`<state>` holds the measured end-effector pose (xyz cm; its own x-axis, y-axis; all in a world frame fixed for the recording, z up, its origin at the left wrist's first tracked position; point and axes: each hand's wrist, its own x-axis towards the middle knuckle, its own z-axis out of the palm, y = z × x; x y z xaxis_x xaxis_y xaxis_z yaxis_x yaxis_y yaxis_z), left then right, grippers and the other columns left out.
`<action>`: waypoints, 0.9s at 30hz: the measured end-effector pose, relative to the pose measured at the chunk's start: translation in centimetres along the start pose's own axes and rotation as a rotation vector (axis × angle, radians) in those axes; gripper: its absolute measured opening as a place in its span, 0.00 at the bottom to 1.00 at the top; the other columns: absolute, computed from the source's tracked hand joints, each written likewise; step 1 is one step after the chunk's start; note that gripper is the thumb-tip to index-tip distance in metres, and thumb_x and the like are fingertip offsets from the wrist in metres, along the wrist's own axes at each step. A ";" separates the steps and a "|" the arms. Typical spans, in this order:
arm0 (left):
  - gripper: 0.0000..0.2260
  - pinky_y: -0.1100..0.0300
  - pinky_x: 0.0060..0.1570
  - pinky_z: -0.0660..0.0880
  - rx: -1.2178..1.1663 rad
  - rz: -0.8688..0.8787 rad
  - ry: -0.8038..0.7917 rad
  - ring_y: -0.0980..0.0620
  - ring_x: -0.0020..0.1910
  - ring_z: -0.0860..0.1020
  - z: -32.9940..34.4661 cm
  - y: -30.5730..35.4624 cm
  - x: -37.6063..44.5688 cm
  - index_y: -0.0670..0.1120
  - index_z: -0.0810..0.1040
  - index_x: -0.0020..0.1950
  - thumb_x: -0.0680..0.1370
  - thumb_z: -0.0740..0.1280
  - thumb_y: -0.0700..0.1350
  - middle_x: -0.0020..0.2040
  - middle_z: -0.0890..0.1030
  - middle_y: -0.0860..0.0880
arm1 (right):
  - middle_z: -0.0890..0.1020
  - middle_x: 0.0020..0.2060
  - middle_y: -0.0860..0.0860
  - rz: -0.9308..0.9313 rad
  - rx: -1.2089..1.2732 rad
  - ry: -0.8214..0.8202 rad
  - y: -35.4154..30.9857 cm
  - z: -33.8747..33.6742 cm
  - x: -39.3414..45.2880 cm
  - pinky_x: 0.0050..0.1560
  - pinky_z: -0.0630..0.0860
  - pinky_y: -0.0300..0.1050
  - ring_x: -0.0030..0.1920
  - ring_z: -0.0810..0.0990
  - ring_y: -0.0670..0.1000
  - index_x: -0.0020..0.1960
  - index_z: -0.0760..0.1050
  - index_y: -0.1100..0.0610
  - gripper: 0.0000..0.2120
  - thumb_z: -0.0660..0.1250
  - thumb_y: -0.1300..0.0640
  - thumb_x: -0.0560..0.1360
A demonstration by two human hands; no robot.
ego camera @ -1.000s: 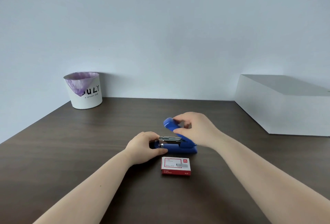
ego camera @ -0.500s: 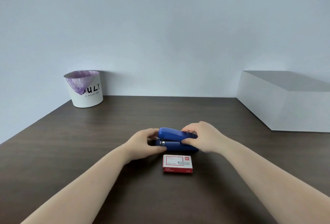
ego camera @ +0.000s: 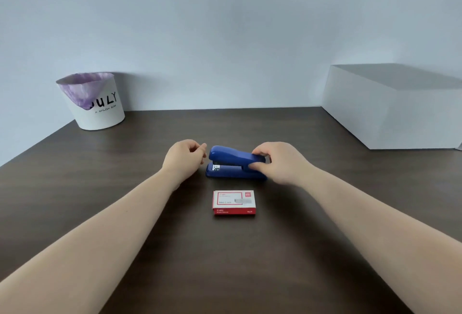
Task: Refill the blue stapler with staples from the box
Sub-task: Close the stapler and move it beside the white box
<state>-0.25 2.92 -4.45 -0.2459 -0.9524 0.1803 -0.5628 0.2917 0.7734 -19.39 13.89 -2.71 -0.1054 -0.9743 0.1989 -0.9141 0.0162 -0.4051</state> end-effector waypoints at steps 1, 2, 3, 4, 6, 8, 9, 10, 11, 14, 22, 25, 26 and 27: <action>0.13 0.54 0.42 0.74 0.022 0.010 0.004 0.49 0.36 0.76 0.4 0.3 0.6 0.45 0.78 0.39 0.77 0.61 0.50 0.34 0.79 0.48 | 0.82 0.48 0.50 0.003 0.002 0.008 0.2 -0.1 0.2 0.49 0.75 0.49 0.47 0.77 0.53 0.54 0.79 0.54 0.14 0.67 0.47 0.73; 0.13 0.53 0.42 0.75 0.042 0.018 0.006 0.48 0.36 0.76 0.8 0.6 1.3 0.44 0.78 0.38 0.77 0.61 0.50 0.34 0.79 0.48 | 0.82 0.48 0.50 0.007 0.007 0.015 0.4 0.0 0.5 0.50 0.75 0.50 0.48 0.78 0.53 0.54 0.79 0.54 0.14 0.67 0.47 0.72; 0.13 0.52 0.43 0.75 0.057 0.025 0.008 0.46 0.36 0.75 1.3 0.8 2.0 0.44 0.77 0.38 0.77 0.61 0.50 0.33 0.78 0.47 | 0.82 0.48 0.50 0.011 0.015 0.025 0.6 0.0 0.6 0.50 0.75 0.50 0.48 0.78 0.54 0.54 0.79 0.54 0.15 0.67 0.47 0.72; 0.13 0.52 0.43 0.74 0.068 0.030 0.011 0.45 0.36 0.75 1.8 1.1 2.8 0.44 0.77 0.38 0.77 0.61 0.50 0.33 0.78 0.46 | 0.82 0.48 0.51 0.020 0.022 0.038 0.9 0.1 0.8 0.51 0.76 0.50 0.48 0.78 0.54 0.54 0.79 0.54 0.15 0.67 0.47 0.72; 0.13 0.52 0.43 0.73 0.074 0.034 0.003 0.44 0.37 0.74 3.1 1.4 4.5 0.44 0.75 0.37 0.76 0.61 0.50 0.33 0.77 0.46 | 0.82 0.47 0.51 0.045 0.026 0.075 1.6 0.3 0.9 0.49 0.76 0.49 0.47 0.78 0.53 0.53 0.79 0.54 0.15 0.67 0.46 0.72; 0.14 0.54 0.42 0.71 0.089 0.047 -0.023 0.44 0.38 0.74 4.6 2.0 6.3 0.44 0.74 0.35 0.76 0.60 0.50 0.35 0.78 0.44 | 0.82 0.46 0.51 0.082 0.036 0.123 2.8 0.2 0.9 0.48 0.76 0.49 0.47 0.78 0.53 0.52 0.79 0.55 0.14 0.67 0.46 0.72; 0.14 0.54 0.41 0.70 0.100 0.055 -0.037 0.44 0.39 0.74 5.4 2.4 7.2 0.44 0.74 0.34 0.76 0.60 0.51 0.37 0.79 0.43 | 0.82 0.45 0.50 0.100 0.038 0.149 3.5 0.0 0.9 0.48 0.76 0.49 0.46 0.78 0.53 0.51 0.79 0.55 0.14 0.67 0.46 0.72; 0.14 0.55 0.41 0.70 0.112 0.064 -0.050 0.43 0.39 0.74 6.3 2.8 8.0 0.43 0.74 0.35 0.76 0.60 0.51 0.39 0.80 0.42 | 0.81 0.44 0.50 0.119 0.032 0.175 4.3 -0.3 0.9 0.47 0.76 0.48 0.45 0.78 0.53 0.50 0.79 0.56 0.14 0.68 0.46 0.71; 0.15 0.54 0.41 0.70 0.121 0.073 -0.061 0.43 0.40 0.75 7.3 3.3 8.8 0.41 0.76 0.37 0.76 0.60 0.51 0.41 0.81 0.41 | 0.80 0.42 0.49 0.141 0.022 0.203 5.2 -0.5 1.0 0.45 0.75 0.47 0.44 0.77 0.53 0.49 0.78 0.56 0.14 0.68 0.46 0.71; 0.16 0.53 0.43 0.72 0.150 0.113 -0.100 0.40 0.43 0.77 10.2 4.6 10.9 0.39 0.78 0.43 0.76 0.60 0.51 0.44 0.82 0.39 | 0.78 0.39 0.49 0.238 -0.003 0.296 7.8 -0.9 1.6 0.40 0.69 0.44 0.42 0.75 0.52 0.47 0.77 0.56 0.13 0.68 0.47 0.71; 0.14 0.55 0.41 0.68 0.256 0.220 -0.159 0.44 0.43 0.75 14.8 6.3 15.3 0.44 0.76 0.41 0.77 0.59 0.53 0.37 0.77 0.48 | 0.75 0.40 0.53 0.496 -0.052 0.461 14.2 -2.3 6.4 0.37 0.67 0.45 0.40 0.72 0.55 0.44 0.71 0.59 0.10 0.65 0.51 0.73; 0.14 0.55 0.43 0.69 0.262 0.259 -0.150 0.45 0.44 0.75 16.1 6.6 16.7 0.46 0.76 0.42 0.76 0.58 0.54 0.41 0.79 0.48 | 0.75 0.42 0.55 0.564 -0.068 0.506 16.3 -2.7 8.8 0.37 0.67 0.45 0.40 0.72 0.56 0.47 0.72 0.62 0.11 0.64 0.53 0.73; 0.14 0.55 0.43 0.69 0.261 0.272 -0.149 0.45 0.44 0.76 16.5 6.7 17.2 0.46 0.76 0.42 0.76 0.58 0.54 0.42 0.79 0.48 | 0.75 0.42 0.56 0.581 -0.080 0.529 17.0 -2.8 9.5 0.36 0.66 0.45 0.41 0.72 0.57 0.46 0.72 0.62 0.10 0.63 0.54 0.73; 0.14 0.55 0.42 0.69 0.256 0.286 -0.150 0.45 0.44 0.76 16.9 6.9 17.6 0.46 0.76 0.42 0.76 0.58 0.54 0.42 0.79 0.48 | 0.76 0.42 0.57 0.596 -0.093 0.551 17.7 -2.9 10.1 0.36 0.65 0.45 0.41 0.73 0.58 0.46 0.72 0.62 0.10 0.63 0.54 0.74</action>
<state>-21.86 -10.35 -6.20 -0.5224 -0.8119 0.2605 -0.6286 0.5732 0.5256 -37.76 4.96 -5.30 -0.7397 -0.5459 0.3935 -0.6696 0.5391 -0.5109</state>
